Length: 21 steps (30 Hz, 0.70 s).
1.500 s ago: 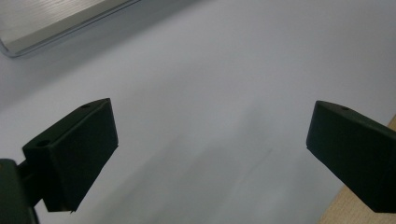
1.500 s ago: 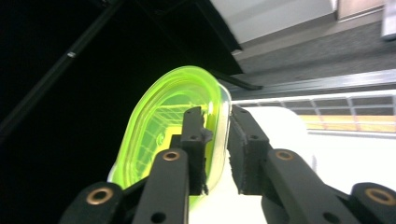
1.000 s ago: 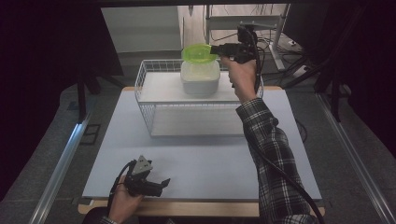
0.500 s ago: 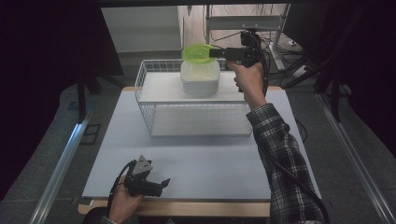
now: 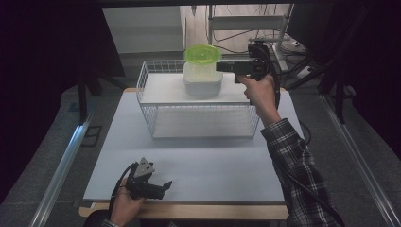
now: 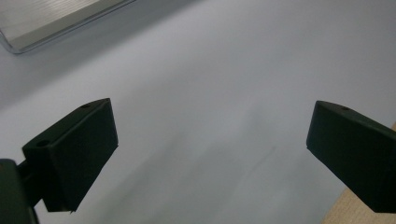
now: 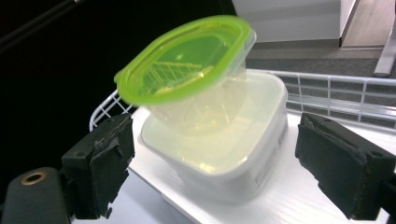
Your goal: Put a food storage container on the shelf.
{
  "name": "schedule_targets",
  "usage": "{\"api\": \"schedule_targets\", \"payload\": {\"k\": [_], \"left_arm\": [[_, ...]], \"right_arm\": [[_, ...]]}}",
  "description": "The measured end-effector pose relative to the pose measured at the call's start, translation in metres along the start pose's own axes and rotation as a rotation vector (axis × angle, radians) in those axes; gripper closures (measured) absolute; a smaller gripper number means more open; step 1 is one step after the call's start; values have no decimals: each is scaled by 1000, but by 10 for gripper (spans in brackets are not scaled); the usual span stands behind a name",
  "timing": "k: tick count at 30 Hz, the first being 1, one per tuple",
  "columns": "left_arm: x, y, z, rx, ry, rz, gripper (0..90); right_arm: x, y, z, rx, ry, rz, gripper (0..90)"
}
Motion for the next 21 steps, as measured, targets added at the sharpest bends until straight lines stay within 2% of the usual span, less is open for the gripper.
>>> {"api": "schedule_targets", "payload": {"k": [4, 8, 15, 18, 21], "left_arm": [[0, 0, 0, -1, 1, -1, 17], [0, 0, 0, -1, -1, -1, 17], [0, 1, -1, -2, -2, -1, 17], [1, 1, -1, -3, -2, -2, 17], [1, 0, -1, -3, -1, -2, 17]], "right_arm": [[7, -1, 7, 1, -9, 33, 112], [15, -1, 13, -3, -5, 41, 94], [31, -3, 22, 0, -5, 98, 66], [40, -5, 25, 1, -12, 137, 53], [46, -6, 29, -5, -13, 151, 50]]}}
Point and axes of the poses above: each handheld gripper's, and its own axes: z roughly backward along the jaws, x roughly out of its underside, y roughly to its right, the point moved 2 cm from there along -z, roughly forward along the jaws, and after that the axes turned 15 degrees about y, right-handed, at the moved point
